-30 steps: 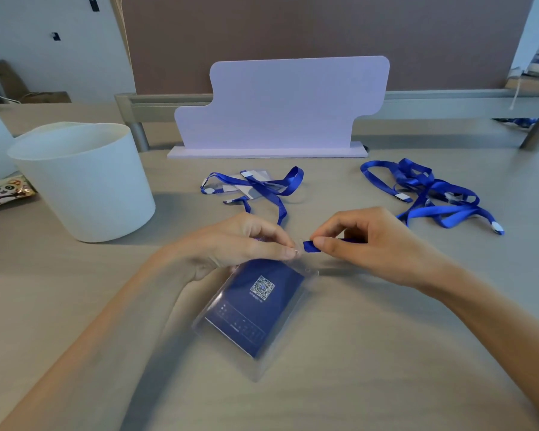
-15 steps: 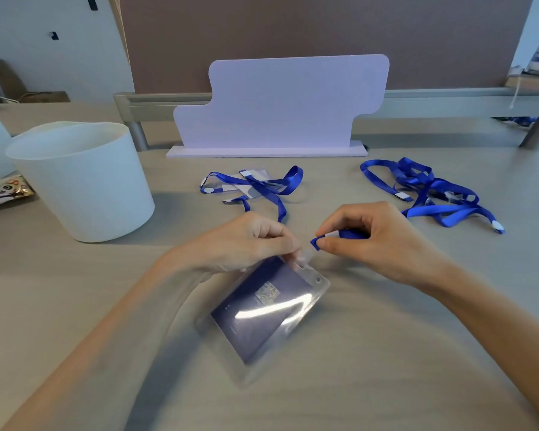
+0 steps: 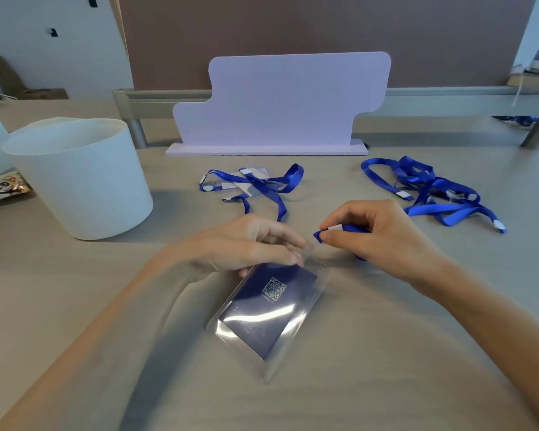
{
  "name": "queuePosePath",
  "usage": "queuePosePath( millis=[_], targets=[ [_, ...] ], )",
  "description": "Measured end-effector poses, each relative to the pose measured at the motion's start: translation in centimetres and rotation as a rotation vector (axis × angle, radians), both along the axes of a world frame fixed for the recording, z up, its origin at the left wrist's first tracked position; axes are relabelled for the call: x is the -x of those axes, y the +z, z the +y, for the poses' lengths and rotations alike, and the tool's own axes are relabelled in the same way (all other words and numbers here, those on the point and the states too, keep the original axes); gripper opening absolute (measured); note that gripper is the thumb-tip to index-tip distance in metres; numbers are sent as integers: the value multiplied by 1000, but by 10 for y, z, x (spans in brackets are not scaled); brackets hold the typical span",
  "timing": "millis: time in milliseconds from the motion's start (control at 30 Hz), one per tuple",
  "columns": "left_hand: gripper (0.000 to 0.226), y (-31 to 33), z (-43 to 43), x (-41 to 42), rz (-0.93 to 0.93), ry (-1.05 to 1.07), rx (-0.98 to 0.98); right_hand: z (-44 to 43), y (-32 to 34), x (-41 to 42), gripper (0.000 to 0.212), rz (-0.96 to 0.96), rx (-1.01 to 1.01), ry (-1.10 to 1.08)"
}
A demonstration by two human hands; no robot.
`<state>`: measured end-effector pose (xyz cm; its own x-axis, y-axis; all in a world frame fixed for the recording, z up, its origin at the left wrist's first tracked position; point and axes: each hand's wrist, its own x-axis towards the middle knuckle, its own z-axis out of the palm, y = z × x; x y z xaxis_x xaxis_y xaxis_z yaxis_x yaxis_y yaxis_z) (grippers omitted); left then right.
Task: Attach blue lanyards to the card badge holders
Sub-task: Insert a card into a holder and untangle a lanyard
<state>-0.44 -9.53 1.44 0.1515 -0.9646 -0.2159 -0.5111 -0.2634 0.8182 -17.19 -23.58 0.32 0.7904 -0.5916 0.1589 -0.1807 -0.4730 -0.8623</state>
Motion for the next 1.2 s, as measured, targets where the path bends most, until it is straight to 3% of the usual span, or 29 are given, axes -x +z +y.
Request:
queuePosePath(
  millis=[167,667,867,1200],
  targets=[
    [14,-2,-2,2,13,62,54,1,4,0,2,-41,-37,-4],
    [6,-1,-7,10,162,121,224,11,9,1,6,-90,-23,144],
    [10,-3,-8,9,87,49,227,13,4,0,7,-45,165,135],
    [16,5,-5,18,-16,82,85,9,2,-1,6,-65,174,140]
  ],
)
